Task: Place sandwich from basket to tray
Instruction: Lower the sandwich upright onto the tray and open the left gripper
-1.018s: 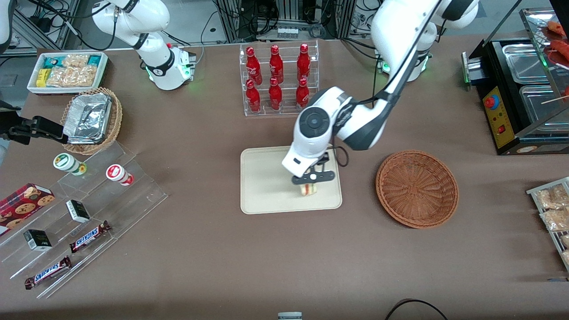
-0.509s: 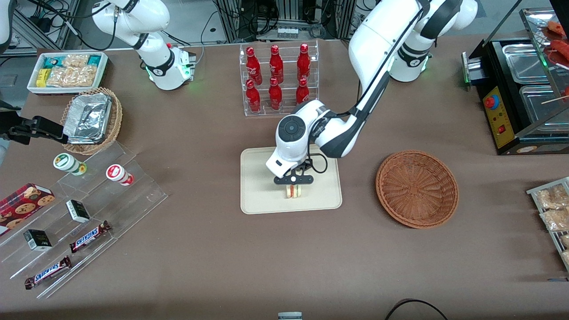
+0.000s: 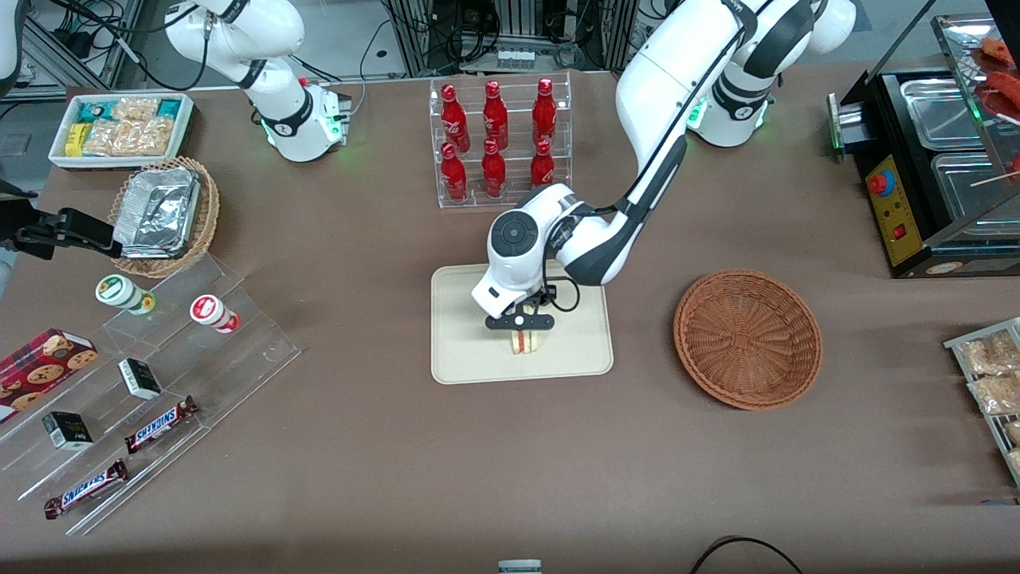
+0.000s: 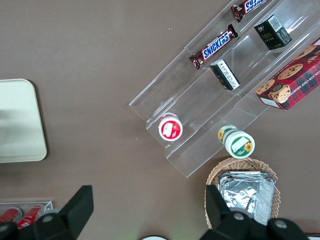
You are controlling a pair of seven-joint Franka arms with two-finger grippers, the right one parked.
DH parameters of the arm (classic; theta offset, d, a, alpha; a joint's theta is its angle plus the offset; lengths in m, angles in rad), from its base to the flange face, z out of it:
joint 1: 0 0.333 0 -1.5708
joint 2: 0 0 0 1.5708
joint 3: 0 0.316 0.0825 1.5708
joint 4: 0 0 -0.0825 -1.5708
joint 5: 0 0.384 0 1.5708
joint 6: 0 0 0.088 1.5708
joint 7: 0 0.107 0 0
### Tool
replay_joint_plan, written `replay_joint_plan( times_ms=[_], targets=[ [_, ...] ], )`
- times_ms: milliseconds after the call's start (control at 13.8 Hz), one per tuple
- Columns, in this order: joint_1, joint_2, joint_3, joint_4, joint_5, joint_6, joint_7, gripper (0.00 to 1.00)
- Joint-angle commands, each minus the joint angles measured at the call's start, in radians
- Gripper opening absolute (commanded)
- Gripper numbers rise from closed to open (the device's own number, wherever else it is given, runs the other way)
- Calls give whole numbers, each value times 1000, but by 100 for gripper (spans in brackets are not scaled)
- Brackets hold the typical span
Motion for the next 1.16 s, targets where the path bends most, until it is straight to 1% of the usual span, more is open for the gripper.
replay_joint_plan(
  times_ms=[0, 73, 218, 364, 509, 655, 873, 1018, 1091],
  targets=[
    [-15, -3, 14, 25, 15, -16, -22, 100],
    [-15, -40, 15, 20, 13, -47, -30, 100],
    [-7, -109, 17, 26, 9, -162, -85, 100],
    [1, -178, 21, 19, 2, -209, -113, 100],
    [37, -247, 21, 17, 2, -281, -125, 100],
    [53, -316, 23, 15, 7, -360, -125, 100],
    [149, -436, 21, 12, 7, -496, -105, 100],
    [209, -511, 21, -9, 2, -542, -101, 100],
    [243, -548, 21, -26, 1, -552, -67, 100]
  ],
)
